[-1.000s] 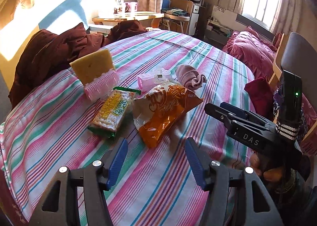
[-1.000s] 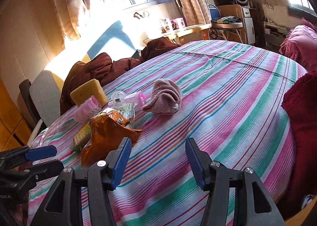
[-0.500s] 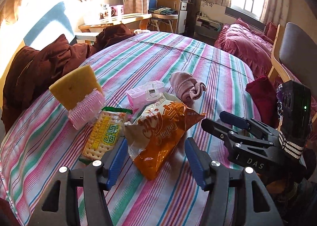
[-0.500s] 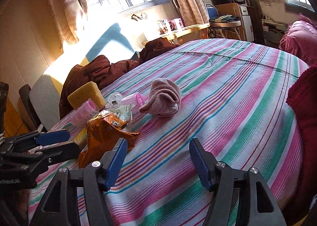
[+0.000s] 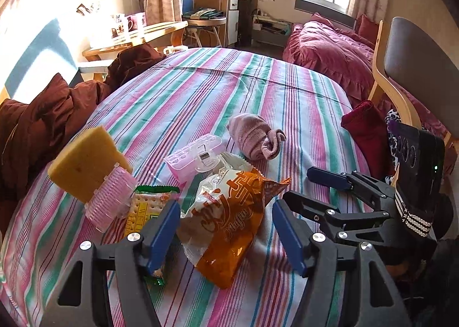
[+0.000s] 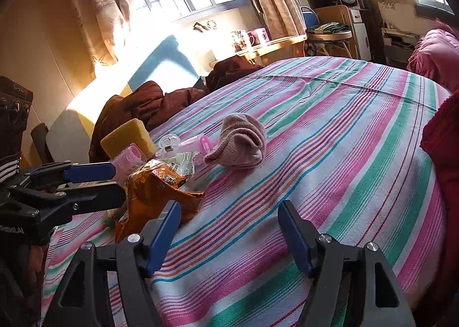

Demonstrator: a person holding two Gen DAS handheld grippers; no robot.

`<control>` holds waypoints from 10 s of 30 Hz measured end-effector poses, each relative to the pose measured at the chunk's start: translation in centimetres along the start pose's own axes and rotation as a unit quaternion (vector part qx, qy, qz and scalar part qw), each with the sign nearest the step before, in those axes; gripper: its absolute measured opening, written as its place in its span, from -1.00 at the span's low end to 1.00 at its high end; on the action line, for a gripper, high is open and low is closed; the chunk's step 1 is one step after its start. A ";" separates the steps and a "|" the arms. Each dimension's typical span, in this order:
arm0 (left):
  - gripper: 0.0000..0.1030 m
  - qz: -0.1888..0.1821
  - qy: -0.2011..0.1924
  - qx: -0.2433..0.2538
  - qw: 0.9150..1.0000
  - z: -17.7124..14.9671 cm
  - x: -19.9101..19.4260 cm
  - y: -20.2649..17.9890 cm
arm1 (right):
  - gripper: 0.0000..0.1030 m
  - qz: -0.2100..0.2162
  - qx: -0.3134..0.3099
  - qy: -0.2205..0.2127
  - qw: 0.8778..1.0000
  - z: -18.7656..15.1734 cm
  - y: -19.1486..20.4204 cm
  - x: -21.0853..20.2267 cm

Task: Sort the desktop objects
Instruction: 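Grasp the orange chip bag with the left tool and lift it, then grasp the pink knit sock with the right tool while the left tool holds the chip bag, then carry the chip bag and pink sock toward the gold tray, then lower the chip bag and sock into the gold tray and open both tools, then move both tools back over the remaining pile, then grasp the pink hair roller with the left tool and lift it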

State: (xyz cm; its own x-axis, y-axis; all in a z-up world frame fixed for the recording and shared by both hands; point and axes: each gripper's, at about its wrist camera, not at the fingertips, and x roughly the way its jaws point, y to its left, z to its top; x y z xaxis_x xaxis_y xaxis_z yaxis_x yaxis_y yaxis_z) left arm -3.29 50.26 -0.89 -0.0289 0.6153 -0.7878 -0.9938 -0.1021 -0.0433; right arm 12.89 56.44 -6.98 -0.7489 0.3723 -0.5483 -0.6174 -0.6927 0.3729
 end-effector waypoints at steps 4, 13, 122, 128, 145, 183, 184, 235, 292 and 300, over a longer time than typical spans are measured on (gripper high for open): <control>0.33 -0.017 0.010 0.020 1.000 0.5 0.5 -0.1 | 0.39 0.001 0.000 0.000 1.000 0.0 0.0 0.0; 0.48 -0.012 0.051 0.105 0.993 1.0 2.5 -1.2 | 0.47 0.006 -0.004 0.000 1.000 0.1 0.0 0.2; 0.65 0.137 -0.114 -0.319 0.931 -19.7 -11.5 1.0 | -0.22 0.066 -0.206 0.092 0.972 -4.5 12.5 -1.3; 0.61 0.162 -0.101 -0.312 0.931 -18.3 -10.6 1.1 | -0.21 0.063 -0.226 0.084 0.968 -5.1 12.8 -1.2; 0.34 0.149 -0.117 -0.317 0.929 -19.1 -10.0 1.4 | -0.19 0.061 -0.241 0.075 0.966 -5.8 13.0 -1.1; 0.21 0.197 -0.136 -0.289 0.927 -21.7 -14.2 -2.7 | -0.20 0.085 -0.292 0.087 0.949 -8.2 16.5 -2.5; 0.21 0.198 -0.140 -0.289 0.926 -21.8 -14.6 -2.8 | -0.20 0.087 -0.293 0.088 0.948 -8.3 16.6 -2.5; 0.35 0.387 -0.135 -0.442 0.798 -38.1 -32.3 14.6 | -0.14 0.282 -0.390 0.176 0.859 -12.8 44.8 0.9; 0.52 0.130 -0.058 -0.265 0.954 -6.4 -6.5 5.3 | 0.21 0.070 -0.060 0.069 0.993 1.0 5.4 2.0; 0.59 0.152 -0.043 -0.276 0.948 -2.9 -2.8 7.8 | 0.23 0.083 -0.055 0.052 0.994 1.0 5.0 2.3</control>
State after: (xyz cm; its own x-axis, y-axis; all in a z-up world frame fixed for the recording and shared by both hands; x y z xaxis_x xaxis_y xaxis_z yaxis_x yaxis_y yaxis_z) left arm -10.67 45.48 -0.75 -0.3380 0.5502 -0.7636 -0.7308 -0.6647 -0.1555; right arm 7.77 54.47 -5.61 -0.8057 0.1854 -0.5625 -0.4532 -0.8045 0.3840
